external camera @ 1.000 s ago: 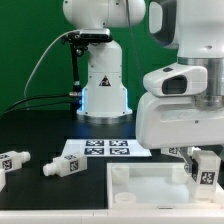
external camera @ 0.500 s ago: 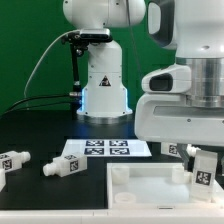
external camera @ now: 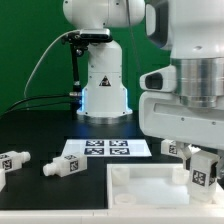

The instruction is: Assemble square table

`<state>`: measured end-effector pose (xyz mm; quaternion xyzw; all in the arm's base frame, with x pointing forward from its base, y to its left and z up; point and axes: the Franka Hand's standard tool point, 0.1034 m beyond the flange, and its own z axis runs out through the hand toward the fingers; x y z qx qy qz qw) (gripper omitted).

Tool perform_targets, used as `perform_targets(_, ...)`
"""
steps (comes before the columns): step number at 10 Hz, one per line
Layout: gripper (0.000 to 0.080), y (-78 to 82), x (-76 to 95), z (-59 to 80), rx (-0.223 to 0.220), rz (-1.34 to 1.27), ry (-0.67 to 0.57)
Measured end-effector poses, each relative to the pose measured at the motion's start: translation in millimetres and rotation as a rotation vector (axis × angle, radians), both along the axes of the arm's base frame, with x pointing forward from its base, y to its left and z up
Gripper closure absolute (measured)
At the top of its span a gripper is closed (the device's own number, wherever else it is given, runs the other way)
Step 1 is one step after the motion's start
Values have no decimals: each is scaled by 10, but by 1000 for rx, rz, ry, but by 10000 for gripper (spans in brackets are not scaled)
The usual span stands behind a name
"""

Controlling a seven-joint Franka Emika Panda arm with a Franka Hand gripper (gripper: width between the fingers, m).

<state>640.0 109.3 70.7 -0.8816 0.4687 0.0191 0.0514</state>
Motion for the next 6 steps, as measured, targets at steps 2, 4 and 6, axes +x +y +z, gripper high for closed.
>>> perform_targets(2,509,34,23,-17,67,-329,-2)
perform_targets(4,509,29,24,-17,67,-326,-4)
perform_targets(6,291,23,37,-4,50,-69,-47)
